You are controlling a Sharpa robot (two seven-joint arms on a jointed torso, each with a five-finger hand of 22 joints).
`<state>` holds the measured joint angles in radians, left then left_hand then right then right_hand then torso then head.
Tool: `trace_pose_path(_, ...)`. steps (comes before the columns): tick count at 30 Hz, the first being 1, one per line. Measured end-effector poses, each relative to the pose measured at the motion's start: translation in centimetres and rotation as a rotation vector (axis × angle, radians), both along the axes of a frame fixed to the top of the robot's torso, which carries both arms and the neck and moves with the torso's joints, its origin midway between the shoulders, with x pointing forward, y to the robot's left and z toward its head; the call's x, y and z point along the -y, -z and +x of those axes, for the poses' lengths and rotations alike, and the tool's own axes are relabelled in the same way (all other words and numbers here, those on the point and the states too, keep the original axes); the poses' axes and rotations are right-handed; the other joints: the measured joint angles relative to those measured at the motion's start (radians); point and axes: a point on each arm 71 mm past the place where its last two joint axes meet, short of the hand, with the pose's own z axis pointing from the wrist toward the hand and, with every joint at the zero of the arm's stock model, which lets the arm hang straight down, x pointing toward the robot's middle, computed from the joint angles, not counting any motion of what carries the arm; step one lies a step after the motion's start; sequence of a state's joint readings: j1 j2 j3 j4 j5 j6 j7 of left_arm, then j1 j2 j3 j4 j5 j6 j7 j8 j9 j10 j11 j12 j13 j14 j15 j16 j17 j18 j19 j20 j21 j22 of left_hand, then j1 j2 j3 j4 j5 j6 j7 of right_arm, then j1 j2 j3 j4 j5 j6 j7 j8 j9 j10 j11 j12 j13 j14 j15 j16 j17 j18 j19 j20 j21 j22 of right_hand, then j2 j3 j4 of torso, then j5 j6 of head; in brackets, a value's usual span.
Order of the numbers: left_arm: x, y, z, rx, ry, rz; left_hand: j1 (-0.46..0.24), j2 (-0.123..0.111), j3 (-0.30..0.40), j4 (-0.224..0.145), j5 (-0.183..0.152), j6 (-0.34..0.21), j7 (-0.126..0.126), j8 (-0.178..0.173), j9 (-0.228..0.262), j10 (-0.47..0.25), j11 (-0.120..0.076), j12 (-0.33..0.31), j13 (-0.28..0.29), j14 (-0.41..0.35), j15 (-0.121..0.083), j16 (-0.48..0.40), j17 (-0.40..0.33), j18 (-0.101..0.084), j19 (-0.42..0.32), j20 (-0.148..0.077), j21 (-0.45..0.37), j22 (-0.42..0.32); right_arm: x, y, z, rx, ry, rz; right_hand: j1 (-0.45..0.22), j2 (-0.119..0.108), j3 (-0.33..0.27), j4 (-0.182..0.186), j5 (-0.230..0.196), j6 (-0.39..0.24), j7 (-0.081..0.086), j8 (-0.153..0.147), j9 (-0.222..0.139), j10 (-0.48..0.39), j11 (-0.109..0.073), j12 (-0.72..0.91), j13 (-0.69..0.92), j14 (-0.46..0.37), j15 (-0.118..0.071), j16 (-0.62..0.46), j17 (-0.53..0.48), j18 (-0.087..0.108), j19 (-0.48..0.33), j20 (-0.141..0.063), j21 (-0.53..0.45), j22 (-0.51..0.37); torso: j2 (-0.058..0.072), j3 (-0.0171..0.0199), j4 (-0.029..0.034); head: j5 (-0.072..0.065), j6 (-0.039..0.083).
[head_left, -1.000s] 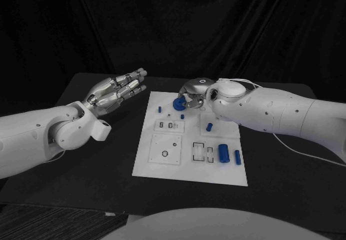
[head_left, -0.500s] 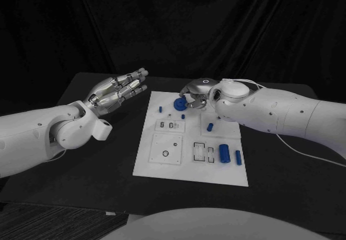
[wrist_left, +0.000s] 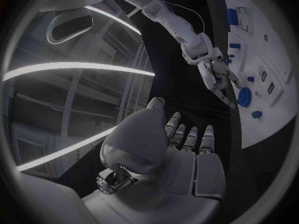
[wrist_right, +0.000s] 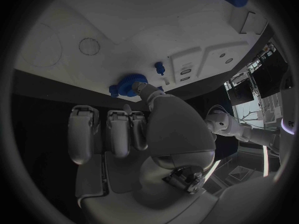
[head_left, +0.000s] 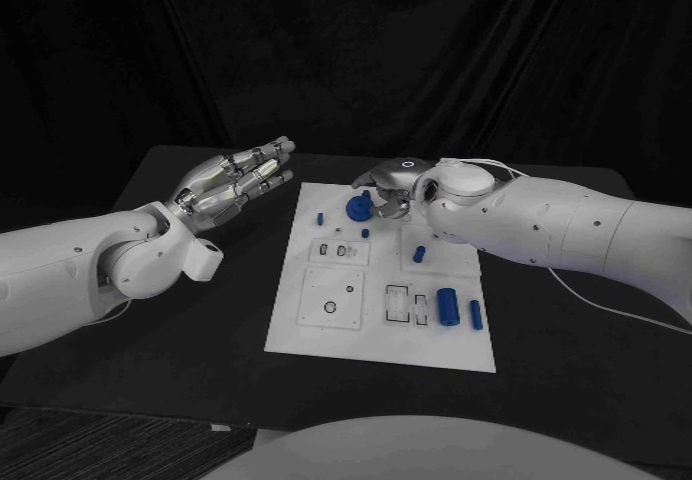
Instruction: Assemble the parts on the task board
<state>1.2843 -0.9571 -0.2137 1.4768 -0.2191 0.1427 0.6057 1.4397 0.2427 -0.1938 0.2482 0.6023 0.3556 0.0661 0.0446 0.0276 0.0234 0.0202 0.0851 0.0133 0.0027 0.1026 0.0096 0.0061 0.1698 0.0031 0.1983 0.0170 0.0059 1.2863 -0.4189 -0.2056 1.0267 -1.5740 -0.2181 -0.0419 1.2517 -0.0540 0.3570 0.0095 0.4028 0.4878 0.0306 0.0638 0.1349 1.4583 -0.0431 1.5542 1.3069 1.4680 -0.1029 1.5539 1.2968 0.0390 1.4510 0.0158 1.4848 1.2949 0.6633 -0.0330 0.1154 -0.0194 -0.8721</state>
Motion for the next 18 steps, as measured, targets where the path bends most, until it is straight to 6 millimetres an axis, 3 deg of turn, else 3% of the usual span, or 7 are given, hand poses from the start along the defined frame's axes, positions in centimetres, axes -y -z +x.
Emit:
trace_pose_path(8, 0.01, 0.01, -0.01, -0.001, 0.001, 0.0, 0.0, 0.0, 0.0, 0.0, 0.0, 0.0, 0.0, 0.0, 0.0, 0.0, 0.0, 0.0, 0.0, 0.005, 0.005, 0.0, 0.0, 0.0, 0.0, 0.0, 0.0, 0.0, -0.28, 0.44, 0.0, -0.017, -0.003, -0.01, 0.0, 0.0, 0.0, 0.0, 0.0, 0.006, -0.005, 0.0, 0.0, 0.0, 0.0, 0.0, 0.0, 0.0, 0.0, 0.0, 0.0, 0.0, 0.007, 0.0, 0.0, 0.0, 0.0, -0.0002, 0.0005, 0.0, -0.001)
trace_pose_path(10, 0.04, 0.01, -0.01, -0.001, 0.002, 0.0, 0.0, 0.0, 0.0, 0.0, 0.0, 0.0, 0.0, 0.0, 0.0, 0.0, 0.0, 0.0, 0.0, 0.005, 0.005, 0.0, 0.0, 0.0, 0.0, 0.0, 0.0, 0.0, -0.3, 0.51, 0.01, -0.021, -0.003, -0.013, 0.0, 0.0, 0.0, 0.0, 0.0, 0.014, 0.002, 0.0, 0.0, 0.0, 0.0, 0.0, 0.0, 0.0, 0.0, 0.0, 0.0, 0.0, 0.007, 0.0, 0.0, 0.0, 0.0, -0.0003, 0.0009, -0.001, -0.001)
trace_pose_path(13, 0.08, 0.01, -0.01, -0.002, 0.003, 0.0, 0.004, 0.004, 0.0, 0.0, 0.0, 0.0, 0.0, 0.0, 0.0, 0.0, 0.0, 0.0, 0.0, 0.005, 0.005, 0.0, 0.0, 0.0, 0.0, 0.0, 0.0, 0.0, -0.21, 0.59, 0.05, -0.027, 0.0, -0.018, 0.0, 0.0, 0.0, 0.0, 0.023, 0.065, 0.0, 0.0, 0.0, 0.0, 0.0, 0.0, 0.0, 0.0, 0.0, 0.0, 0.0, 0.0, 0.007, 0.0, 0.0, 0.0, 0.0, -0.0002, 0.0012, -0.002, -0.001)
trace_pose_path(18, 0.1, 0.01, -0.02, -0.002, 0.004, -0.001, 0.007, 0.007, 0.0, 0.0, 0.0, 0.0, 0.0, 0.0, 0.0, 0.0, 0.0, 0.0, 0.0, 0.005, 0.005, 0.0, 0.0, 0.0, 0.0, 0.0, 0.0, 0.0, 0.03, 0.67, 0.1, -0.032, 0.003, -0.023, 0.0, 0.0, 0.0, 0.0, 0.023, 0.125, 0.014, 0.0, 0.001, 0.0, 0.0, 0.0, 0.0, 0.0, 0.0, 0.0, 0.0, 0.0, 0.007, 0.0, -0.016, 0.0, 0.0, -0.0003, 0.0012, -0.001, -0.001)
